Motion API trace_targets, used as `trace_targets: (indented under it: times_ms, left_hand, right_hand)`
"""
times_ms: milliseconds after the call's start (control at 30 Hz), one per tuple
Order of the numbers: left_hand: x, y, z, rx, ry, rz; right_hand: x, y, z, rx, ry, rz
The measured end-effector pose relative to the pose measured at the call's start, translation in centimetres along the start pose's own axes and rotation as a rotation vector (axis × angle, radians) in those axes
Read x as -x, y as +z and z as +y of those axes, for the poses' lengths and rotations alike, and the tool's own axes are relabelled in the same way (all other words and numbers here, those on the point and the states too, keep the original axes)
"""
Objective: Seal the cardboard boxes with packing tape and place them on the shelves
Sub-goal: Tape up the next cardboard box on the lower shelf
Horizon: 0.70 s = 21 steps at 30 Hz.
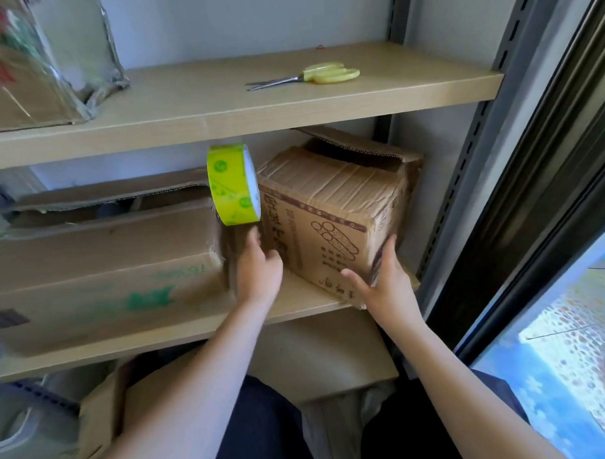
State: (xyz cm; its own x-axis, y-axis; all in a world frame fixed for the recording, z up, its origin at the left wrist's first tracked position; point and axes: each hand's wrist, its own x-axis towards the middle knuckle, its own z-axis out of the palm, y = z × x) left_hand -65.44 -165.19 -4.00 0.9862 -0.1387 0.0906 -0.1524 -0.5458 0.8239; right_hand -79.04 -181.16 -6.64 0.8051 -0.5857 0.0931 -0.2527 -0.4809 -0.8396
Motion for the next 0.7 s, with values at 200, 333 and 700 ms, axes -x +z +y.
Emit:
trace_targets:
  times_ms: [200, 333, 700]
  left_hand:
    - [-6.3, -0.1, 0.6, 0.205, -0.225, -0.228]
    - [-6.4, 1.4, -1.6, 0.246, -0.013, -0.286]
    - [-2.1, -0.6, -5.9, -0.105, 0.261, -0.232]
  right_hand:
    - [-0.8, 1.1, 1.9, 0.075, -0.038, 0.020]
    - [-1.5, -0.1, 2.4, -0.069, 0.018, 0.057]
    - [-1.7, -2.3, 4.0, -0.090, 0.178, -0.064]
